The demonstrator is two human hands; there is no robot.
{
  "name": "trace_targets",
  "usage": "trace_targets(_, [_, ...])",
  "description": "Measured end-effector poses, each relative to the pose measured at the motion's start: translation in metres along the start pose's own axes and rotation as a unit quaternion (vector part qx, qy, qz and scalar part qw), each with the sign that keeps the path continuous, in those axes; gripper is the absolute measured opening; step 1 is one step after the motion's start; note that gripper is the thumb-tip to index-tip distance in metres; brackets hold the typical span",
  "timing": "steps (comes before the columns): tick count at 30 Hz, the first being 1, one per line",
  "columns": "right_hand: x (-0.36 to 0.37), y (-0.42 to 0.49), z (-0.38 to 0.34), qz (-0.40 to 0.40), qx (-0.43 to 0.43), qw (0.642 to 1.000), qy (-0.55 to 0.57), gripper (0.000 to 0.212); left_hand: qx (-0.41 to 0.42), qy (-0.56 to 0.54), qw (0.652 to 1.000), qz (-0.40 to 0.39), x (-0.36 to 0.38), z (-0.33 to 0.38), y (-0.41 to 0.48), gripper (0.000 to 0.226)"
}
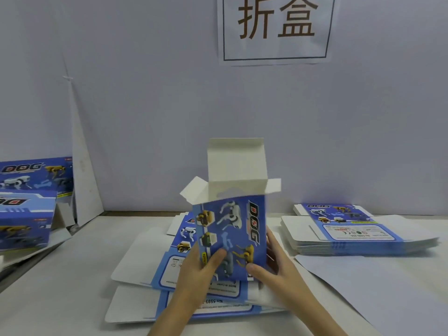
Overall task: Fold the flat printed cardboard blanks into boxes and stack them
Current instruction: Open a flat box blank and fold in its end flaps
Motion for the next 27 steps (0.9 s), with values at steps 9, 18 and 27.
trace_targets(9, [-0.022,0.006,-0.012,0.007,0.019,0.999,0.032,0.065,-0.01,0.118,0.991,-0.066,-0.004,0.01,0.009,0.046])
trace_targets(18, [-0.049,0.004,-0.013,0.098,0.054,0.987,-0.113,0.031,0.179,0.232,0.954,-0.061,0.005,0.088,0.001,0.08])
trace_targets(27, [-0.046,-0.003,-0.049,0.067,0.02,0.991,-0.114,0.022,0.12,0.147,0.98,-0.065,-0.012,0.089,0.005,0.045])
Point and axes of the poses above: each hand's wrist, its own y-axis towards the middle knuckle, its own x-axis out of the palm, z = x × y, the point moved 10 cm from there along y, towards the middle knuckle, and after that the axes turned 6 degrees about -y, right-handed, at the moved point
